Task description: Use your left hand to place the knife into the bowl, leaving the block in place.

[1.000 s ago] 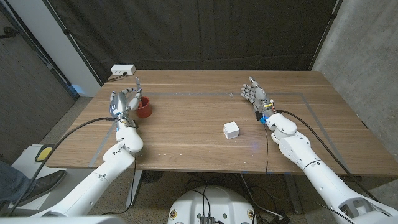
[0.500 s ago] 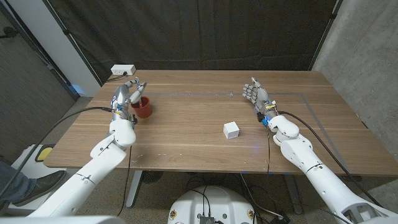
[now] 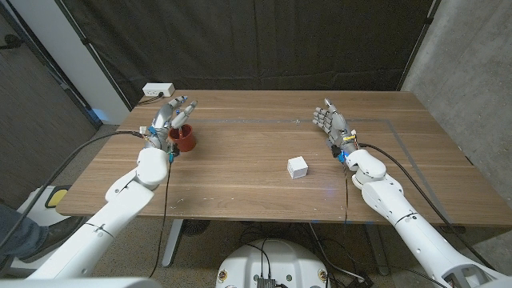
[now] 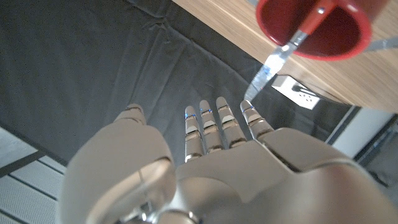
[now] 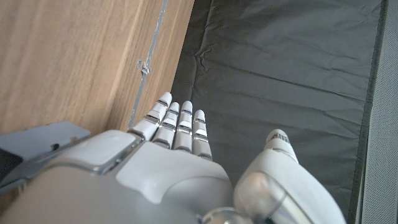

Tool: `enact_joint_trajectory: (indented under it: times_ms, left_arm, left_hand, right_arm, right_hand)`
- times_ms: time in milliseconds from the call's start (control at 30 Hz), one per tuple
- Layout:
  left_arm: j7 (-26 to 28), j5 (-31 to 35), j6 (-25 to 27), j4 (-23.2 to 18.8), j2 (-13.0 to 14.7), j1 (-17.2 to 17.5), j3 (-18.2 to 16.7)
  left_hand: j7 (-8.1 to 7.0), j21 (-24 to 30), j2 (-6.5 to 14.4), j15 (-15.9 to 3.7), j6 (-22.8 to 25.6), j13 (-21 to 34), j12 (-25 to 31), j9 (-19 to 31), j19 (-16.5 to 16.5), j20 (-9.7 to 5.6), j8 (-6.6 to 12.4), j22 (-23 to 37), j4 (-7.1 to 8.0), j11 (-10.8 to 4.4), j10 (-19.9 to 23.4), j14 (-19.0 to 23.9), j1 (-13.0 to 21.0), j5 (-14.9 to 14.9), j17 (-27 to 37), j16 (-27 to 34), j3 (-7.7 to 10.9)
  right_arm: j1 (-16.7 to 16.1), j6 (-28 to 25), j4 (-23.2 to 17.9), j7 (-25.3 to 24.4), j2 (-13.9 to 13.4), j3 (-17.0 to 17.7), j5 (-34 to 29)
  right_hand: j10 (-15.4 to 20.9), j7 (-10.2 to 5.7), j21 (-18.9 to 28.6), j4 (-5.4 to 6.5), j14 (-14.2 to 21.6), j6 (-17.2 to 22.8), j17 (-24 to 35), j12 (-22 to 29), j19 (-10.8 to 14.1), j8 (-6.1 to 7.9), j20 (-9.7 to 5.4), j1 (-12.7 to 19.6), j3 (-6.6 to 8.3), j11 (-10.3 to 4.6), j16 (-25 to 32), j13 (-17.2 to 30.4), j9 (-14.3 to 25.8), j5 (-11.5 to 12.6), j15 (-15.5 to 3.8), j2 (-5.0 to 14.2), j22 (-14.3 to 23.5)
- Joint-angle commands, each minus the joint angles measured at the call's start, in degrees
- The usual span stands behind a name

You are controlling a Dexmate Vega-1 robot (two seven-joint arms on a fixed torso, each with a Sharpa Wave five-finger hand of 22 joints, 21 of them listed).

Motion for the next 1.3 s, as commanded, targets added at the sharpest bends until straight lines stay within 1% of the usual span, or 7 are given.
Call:
enact_joint_trajectory:
  times_ms: [33,267,400,467,633,933,1300]
  left_arm:
    - [-7.9,-6.07,-8.93,3.45,-1.67,-2.76,0.46]
    - [-9.49,-7.29,-10.19,4.19,-2.78,-3.69,1.32]
    - [-10.87,-9.53,-12.12,6.14,-4.02,-4.44,1.55]
    - [-12.02,-11.39,-13.21,7.64,-4.76,-5.08,1.54]
    - [-14.96,-16.82,-15.57,10.89,-6.7,-6.23,1.08]
    - [-18.33,-20.07,-16.53,14.83,-8.32,-8.63,3.05]
    - [-18.91,-20.34,-15.83,14.99,-8.55,-9.56,4.61]
  left_hand:
    - [-0.18,-0.26,0.08,0.23,-2.82,-0.68,0.11,0.2,-0.19,0.23,0.12,0.12,-0.26,0.39,-2.52,-1.44,-0.79,0.18,-0.04,0.02,-0.5]
    - [0.22,-0.11,0.14,0.43,-7.24,-1.56,0.39,0.11,0.11,1.33,-0.19,0.12,-0.49,0.42,-4.33,-2.47,-1.16,0.28,-0.13,0.2,-0.74]
    - [2.2,-0.1,0.12,0.05,-9.18,-2.1,0.57,0.02,0.16,1.22,-0.05,0.11,-0.57,0.53,-5.02,-3.36,-1.46,0.34,-0.19,0.17,-0.95]
    - [3.13,-0.1,0.08,0.11,-10.1,-2.45,0.51,-0.05,0.16,1.18,0.03,0.11,-0.64,1.66,-5.7,-3.72,-1.62,0.39,-0.25,0.2,-1.07]
    - [4.41,-0.29,0.03,-0.17,-10.75,-2.94,0.43,-0.15,-0.31,0.85,0.26,0.08,-0.68,1.66,-6.65,-4.65,-1.87,0.47,-0.33,0.06,-1.26]
    - [3.59,-0.41,-0.02,-0.55,-9.6,-3.45,0.71,-0.23,-0.69,0.32,0.96,0.07,-0.65,1.47,-6.67,-5.21,-2.25,0.57,-0.38,0.11,-1.51]
    - [3.64,-0.59,0.09,-0.19,-8.31,-4.12,1.24,-0.29,-1.34,-0.46,1.55,0.03,-0.65,2.09,-5.99,-5.59,-2.67,0.7,-0.45,0.29,-1.75]
  right_arm:
    - [-1.14,0.49,-2.11,-0.74,-0.8,0.59,-0.4]
    - [-1.29,0.79,-2.49,-0.02,-1.49,1.04,-0.04]
    - [-1.12,1.87,-2.0,1.14,-1.73,1.28,0.28]
    - [-0.92,2.42,-1.51,1.97,-1.79,1.39,0.65]
    - [-0.97,3.63,-1.19,3.15,-2.1,1.76,1.04]
    - [-1.62,4.43,-1.88,3.83,-2.88,2.64,1.56]
    - [-1.54,4.58,-1.02,4.61,-2.9,2.68,2.08]
  right_hand:
    - [0.11,-0.19,-0.26,-0.35,0.09,0.11,0.15,0.15,0.54,-0.17,0.17,0.24,0.11,-0.23,-0.06,0.27,0.29,-0.16,-0.18,0.52,0.23]
    - [0.03,-0.81,-0.54,-0.35,0.05,1.72,0.15,0.12,0.62,0.47,0.17,0.17,0.04,-0.14,-0.07,0.27,0.35,-0.18,-0.22,0.56,0.24]
    - [0.0,-1.61,-0.76,-0.35,0.02,3.36,0.15,0.11,0.68,1.07,0.19,0.13,0.01,-0.1,-0.08,0.28,0.47,-0.19,-0.24,0.63,0.24]
    - [-0.03,-1.66,-0.83,-0.37,0.02,2.82,0.14,0.1,0.72,0.81,0.21,0.14,0.0,-0.21,-0.09,0.28,0.5,-0.19,-0.25,0.64,0.25]
    - [-0.18,-1.65,-0.98,-0.4,-0.07,1.72,0.14,0.05,0.82,0.31,0.23,0.12,-0.06,-0.46,-0.12,0.28,0.51,-0.21,-0.16,0.63,0.25]
    - [-0.08,-1.56,-1.1,-0.42,-0.14,1.53,0.14,0.09,0.98,0.21,0.11,0.08,-0.12,-0.4,-0.14,0.28,0.52,-0.22,-0.3,0.59,0.25]
    - [0.09,-1.46,-1.27,-0.44,-0.13,1.51,0.14,0.16,1.02,0.17,0.03,0.05,-0.18,-0.26,-0.13,0.28,0.52,-0.23,-0.29,0.57,0.26]
